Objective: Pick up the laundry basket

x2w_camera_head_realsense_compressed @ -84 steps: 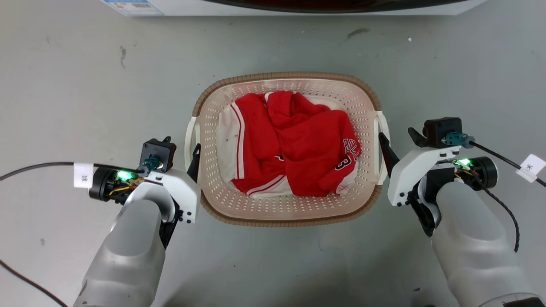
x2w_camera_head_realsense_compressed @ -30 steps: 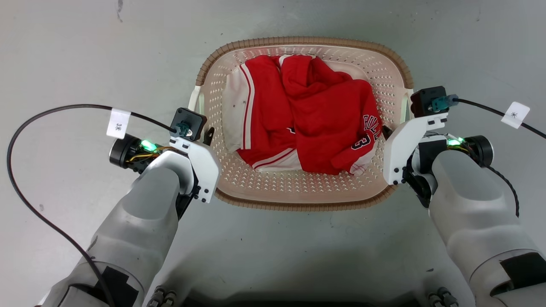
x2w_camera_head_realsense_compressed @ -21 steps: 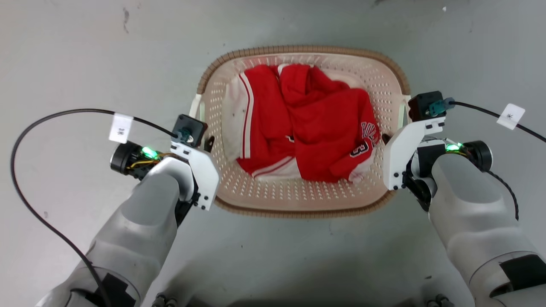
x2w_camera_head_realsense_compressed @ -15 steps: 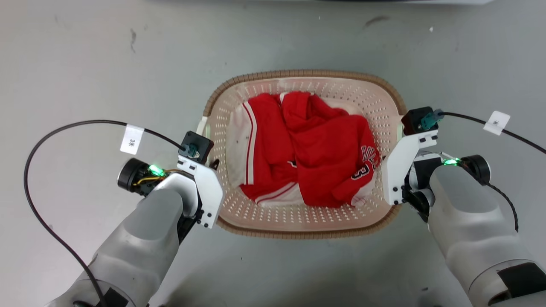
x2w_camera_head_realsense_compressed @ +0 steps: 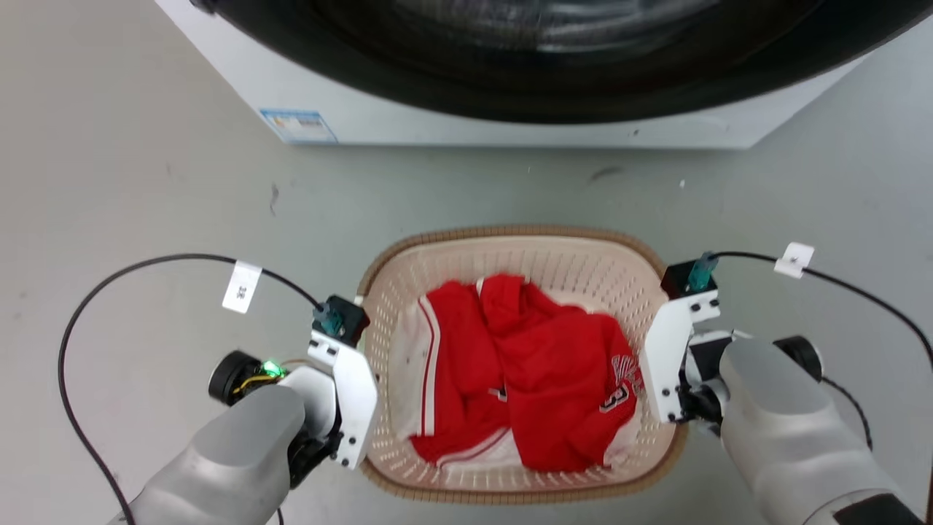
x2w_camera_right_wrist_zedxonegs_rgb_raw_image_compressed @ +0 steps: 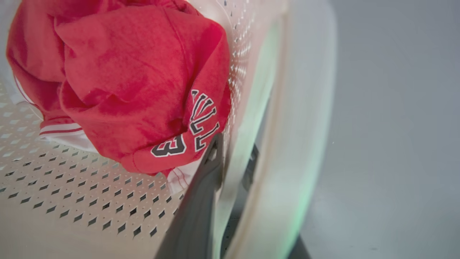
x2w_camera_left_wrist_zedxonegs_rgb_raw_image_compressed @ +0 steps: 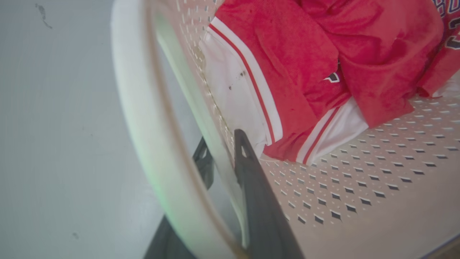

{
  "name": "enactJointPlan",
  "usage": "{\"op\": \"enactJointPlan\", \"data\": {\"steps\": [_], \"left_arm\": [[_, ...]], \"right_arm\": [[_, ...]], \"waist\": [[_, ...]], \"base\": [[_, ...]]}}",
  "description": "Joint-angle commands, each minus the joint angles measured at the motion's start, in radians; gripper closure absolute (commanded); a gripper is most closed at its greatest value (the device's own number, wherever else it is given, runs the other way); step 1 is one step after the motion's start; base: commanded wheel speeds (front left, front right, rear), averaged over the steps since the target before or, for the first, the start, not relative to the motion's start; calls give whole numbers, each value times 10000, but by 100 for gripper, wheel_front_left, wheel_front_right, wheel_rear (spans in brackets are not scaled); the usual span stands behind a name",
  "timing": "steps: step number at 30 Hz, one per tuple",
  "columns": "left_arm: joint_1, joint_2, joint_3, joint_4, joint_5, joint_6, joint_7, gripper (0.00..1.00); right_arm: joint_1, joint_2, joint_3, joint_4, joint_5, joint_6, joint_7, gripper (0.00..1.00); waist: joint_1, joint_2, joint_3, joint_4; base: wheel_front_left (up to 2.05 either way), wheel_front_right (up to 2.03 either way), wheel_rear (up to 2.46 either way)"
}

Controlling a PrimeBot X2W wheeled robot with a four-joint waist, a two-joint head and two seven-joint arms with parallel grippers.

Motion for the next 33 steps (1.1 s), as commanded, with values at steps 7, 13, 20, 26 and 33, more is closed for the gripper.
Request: {"op": "enactJointPlan", "data": {"steps": [7,13,20,26,33], "left_arm": [[437,699,-917,-639,-1028,-45,625,100],[742,1112,-1229,-980,-1670,-45,998,100],[970,1498,-1411,-1394,-2158,-46,1614,100],[1302,1686,-1485,-1816,-2377,-46,2124,100],[1456,1886,-1491,-2204,-2511,-72,2477,100]], "right_arm": [[607,-125,820,-399,754,-6,753,100],[922,-132,1185,-587,1464,-6,1372,100],[980,-147,1714,-770,1933,-6,1965,100],[1287,-149,2038,-785,2333,-5,2414,100],[1457,-147,2345,-847,2669,-5,2692,100]], "waist": [[1,0,-1981,-157],[1,0,-2910,-275],[1,0,-3825,-392],[1,0,-4704,-438],[1,0,-5089,-460]], "base": [[0,0,0],[0,0,0],[0,0,0],[0,0,0],[0,0,0]]}}
